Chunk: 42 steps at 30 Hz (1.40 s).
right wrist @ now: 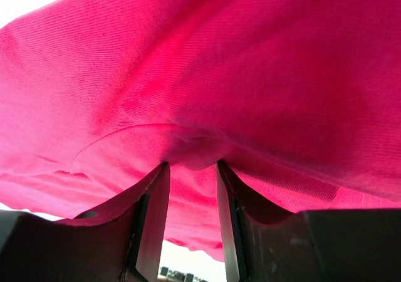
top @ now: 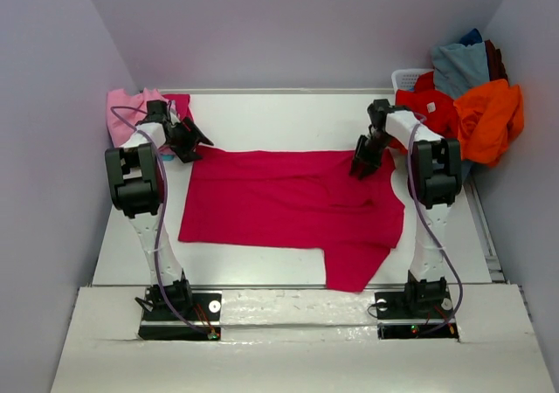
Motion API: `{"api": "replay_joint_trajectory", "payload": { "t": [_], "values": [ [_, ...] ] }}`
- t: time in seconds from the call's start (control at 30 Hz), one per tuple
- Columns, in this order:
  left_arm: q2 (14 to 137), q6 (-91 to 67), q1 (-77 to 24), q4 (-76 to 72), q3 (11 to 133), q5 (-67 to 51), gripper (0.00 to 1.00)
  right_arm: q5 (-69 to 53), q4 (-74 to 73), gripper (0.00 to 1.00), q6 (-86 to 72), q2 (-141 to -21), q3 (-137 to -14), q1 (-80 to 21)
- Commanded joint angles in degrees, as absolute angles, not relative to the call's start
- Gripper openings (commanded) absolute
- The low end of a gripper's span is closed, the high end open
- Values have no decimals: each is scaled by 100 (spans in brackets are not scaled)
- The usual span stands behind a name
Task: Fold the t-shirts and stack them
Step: Fold the tshirt
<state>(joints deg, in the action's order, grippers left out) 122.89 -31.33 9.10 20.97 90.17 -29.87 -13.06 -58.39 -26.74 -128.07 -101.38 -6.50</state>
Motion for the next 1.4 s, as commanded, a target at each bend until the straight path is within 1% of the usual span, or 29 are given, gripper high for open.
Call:
{"api": "replay_joint_trajectory", "payload": {
  "t": [0.0,0.13,0.4,0.53,0.63,0.8,1.0,1.13,1.23,1.37],
  "values": [
    [12199,-3076,993,2232,9264,-2927,71,-1055,-5738,42,-2496,-13631,-11064,-721],
    [12112,-3102,1045,2267,9211,-2795,71,-1204,-6108,42,-2408,-14035,-11942,-721],
    [11874,-3146,1274,2267,9018,-2593,71,-1204,-6433,42,-2241,-14458,-12603,-721],
    [11752,-3173,1388,2294,8965,-2453,71,-1187,-6399,42,-2127,-14388,-12429,-721],
    [11637,-3217,1450,2250,8860,-2338,71,-1256,-6241,42,-2074,-14125,-11937,-721],
    [11566,-3243,1555,2224,8798,-2276,71,-1336,-6117,42,-2022,-13843,-11567,-721],
    [11479,-3173,1556,2180,8859,-2460,71,-1204,-6108,43,-2030,-13597,-11443,-721],
    [10971,-3147,1503,2039,8684,-2558,71,-1204,-6196,44,-2022,-13334,-11557,-782],
    [10662,-3129,1257,2030,8552,-2532,72,-1169,-6345,46,-2004,-13140,-11672,-844],
    [10100,-3032,1002,2179,8245,-2269,72,-1160,-6293,49,-2004,-12719,-11462,-993]
  ]
}}
